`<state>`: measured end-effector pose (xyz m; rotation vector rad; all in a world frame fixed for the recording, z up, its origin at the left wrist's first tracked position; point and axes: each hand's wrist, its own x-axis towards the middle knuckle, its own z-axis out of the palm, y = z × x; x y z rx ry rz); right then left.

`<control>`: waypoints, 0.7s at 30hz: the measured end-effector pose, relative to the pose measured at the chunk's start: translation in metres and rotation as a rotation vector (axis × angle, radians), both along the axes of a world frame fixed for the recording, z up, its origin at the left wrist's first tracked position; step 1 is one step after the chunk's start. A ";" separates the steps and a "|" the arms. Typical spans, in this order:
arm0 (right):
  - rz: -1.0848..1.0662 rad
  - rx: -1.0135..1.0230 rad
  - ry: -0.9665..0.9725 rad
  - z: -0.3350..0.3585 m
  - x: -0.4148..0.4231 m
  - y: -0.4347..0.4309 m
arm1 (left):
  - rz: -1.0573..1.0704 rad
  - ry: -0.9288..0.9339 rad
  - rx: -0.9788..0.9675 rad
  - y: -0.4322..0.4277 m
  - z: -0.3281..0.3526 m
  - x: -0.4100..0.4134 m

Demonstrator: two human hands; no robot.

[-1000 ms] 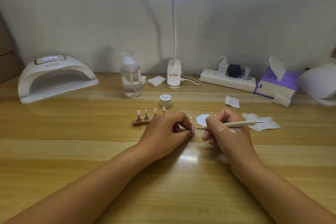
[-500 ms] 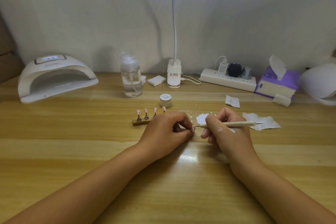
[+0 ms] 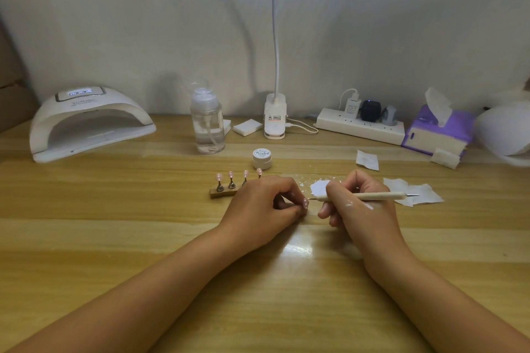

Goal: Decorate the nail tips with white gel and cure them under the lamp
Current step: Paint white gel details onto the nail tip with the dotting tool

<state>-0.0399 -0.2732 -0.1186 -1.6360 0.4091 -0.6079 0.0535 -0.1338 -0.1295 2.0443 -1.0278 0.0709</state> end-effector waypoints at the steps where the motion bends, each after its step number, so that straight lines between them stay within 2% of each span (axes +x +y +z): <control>1: 0.001 0.004 0.004 0.000 0.000 0.000 | 0.001 0.003 0.000 0.000 0.000 0.000; 6: 0.021 -0.026 0.075 0.002 -0.001 0.005 | -0.001 0.015 -0.004 0.000 0.000 0.000; 16: 0.005 -0.016 0.010 -0.002 0.000 0.000 | -0.002 0.033 -0.005 0.000 -0.001 0.000; 21: 0.024 -0.038 0.086 -0.002 0.000 0.002 | -0.001 0.032 -0.002 0.000 -0.001 0.001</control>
